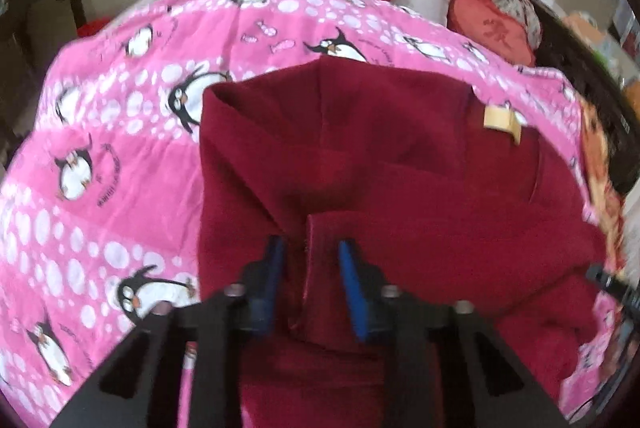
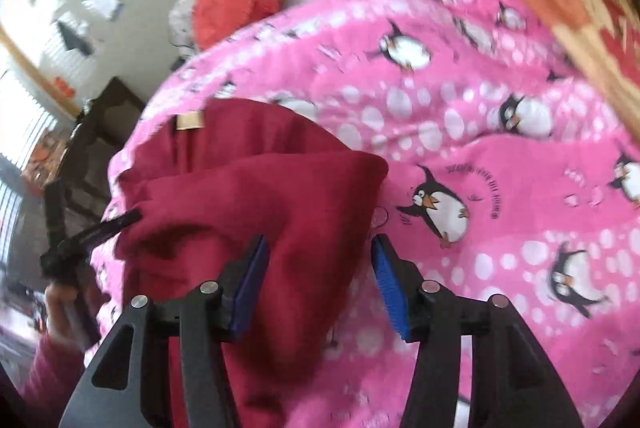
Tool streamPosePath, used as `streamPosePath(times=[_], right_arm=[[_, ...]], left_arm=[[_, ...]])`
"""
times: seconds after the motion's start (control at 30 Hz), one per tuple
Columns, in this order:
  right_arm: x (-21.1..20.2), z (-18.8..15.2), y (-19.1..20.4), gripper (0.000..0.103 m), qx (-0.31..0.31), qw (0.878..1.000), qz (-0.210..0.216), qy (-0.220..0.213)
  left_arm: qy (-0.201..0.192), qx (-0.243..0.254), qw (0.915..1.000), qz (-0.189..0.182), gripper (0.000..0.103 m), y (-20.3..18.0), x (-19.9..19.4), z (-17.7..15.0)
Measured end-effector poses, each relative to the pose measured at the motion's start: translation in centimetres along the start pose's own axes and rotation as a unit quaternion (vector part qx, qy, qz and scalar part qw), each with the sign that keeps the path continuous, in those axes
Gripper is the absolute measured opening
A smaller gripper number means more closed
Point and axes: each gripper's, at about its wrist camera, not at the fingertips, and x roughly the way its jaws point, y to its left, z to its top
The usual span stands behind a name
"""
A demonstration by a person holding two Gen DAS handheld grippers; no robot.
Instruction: Fold small clothes
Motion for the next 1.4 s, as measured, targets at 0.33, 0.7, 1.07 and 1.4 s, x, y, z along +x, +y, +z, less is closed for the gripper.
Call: streamPosePath(times=[0.33,0.7,1.07,1.4], right_arm=[[-0.8,2.9,2.2,0.0,-0.042,0.997,0.013,-0.065],[-3.6,0.1,9.3,0.016,-0.181,0.981,-0.013,-0.075],[-4.2,0.6,14.7,0.015,-0.22,0.959,-0.117,-0.132],[5.4,-3.0,20.8,0.003,-0.342,0.939,-0.009,0.005]], left_arm=[[-0.074,-0.008,0.997,-0.02,0.006,0.7,-4.7,3.0],[-0.025,-0.05,0.9984,-0.009,0.045,2.3,-0.6,2.5],[-0.057,-0.064,0.9963,0.004,0.066,5.3,-4.5,1.3],[-0.04,-0.086,0.9954,-0.013,0.066,6.1,-4.8,-0.8]])
